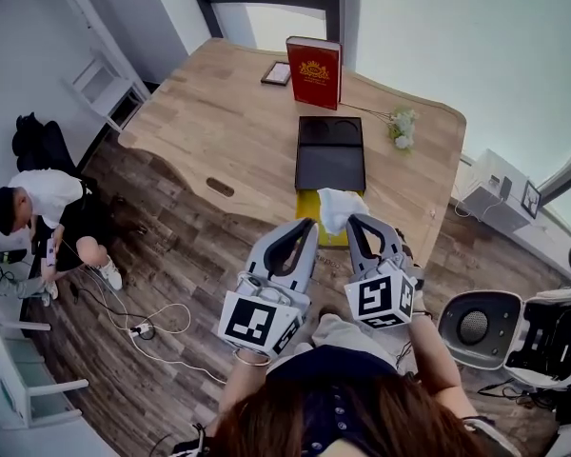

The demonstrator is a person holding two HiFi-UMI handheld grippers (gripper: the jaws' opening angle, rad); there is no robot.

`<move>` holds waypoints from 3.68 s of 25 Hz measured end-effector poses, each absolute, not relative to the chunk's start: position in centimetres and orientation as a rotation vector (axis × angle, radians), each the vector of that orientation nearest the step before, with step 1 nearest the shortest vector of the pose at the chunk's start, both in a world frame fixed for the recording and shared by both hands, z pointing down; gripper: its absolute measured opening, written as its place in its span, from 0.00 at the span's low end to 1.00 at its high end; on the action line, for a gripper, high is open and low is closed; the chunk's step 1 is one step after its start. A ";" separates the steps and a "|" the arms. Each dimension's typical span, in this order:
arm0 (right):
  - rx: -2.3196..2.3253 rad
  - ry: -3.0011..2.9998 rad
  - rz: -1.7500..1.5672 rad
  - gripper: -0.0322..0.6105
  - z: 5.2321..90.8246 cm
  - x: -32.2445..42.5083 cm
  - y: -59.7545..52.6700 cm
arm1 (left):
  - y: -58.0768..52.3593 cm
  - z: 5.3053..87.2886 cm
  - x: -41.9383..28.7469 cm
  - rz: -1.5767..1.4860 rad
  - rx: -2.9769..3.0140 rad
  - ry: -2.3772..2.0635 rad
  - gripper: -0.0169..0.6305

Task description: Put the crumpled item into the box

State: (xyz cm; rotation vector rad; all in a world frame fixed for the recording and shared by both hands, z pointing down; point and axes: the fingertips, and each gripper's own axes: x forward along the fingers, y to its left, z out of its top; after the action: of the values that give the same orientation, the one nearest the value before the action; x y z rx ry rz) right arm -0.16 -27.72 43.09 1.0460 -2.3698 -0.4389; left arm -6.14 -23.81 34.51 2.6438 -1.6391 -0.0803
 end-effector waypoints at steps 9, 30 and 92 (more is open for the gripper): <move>0.971 -2.356 -0.412 0.09 46.4 -0.7 -29.4 | -24.9 35.7 -6.6 -0.070 2.605 -1.656 0.08; 0.780 -2.271 -0.389 0.09 55.4 -2.0 -32.4 | -26.0 37.6 -7.6 -0.013 2.533 -1.678 0.08; 0.540 -2.079 -0.199 0.10 68.3 -4.0 -35.2 | -24.2 40.6 -9.8 0.108 2.389 -1.735 0.08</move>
State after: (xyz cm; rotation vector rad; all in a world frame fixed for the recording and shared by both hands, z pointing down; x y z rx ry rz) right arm -3.98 -35.20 68.27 0.5396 -2.0793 -0.1987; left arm -9.83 -24.22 40.63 2.3892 -1.7353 0.1081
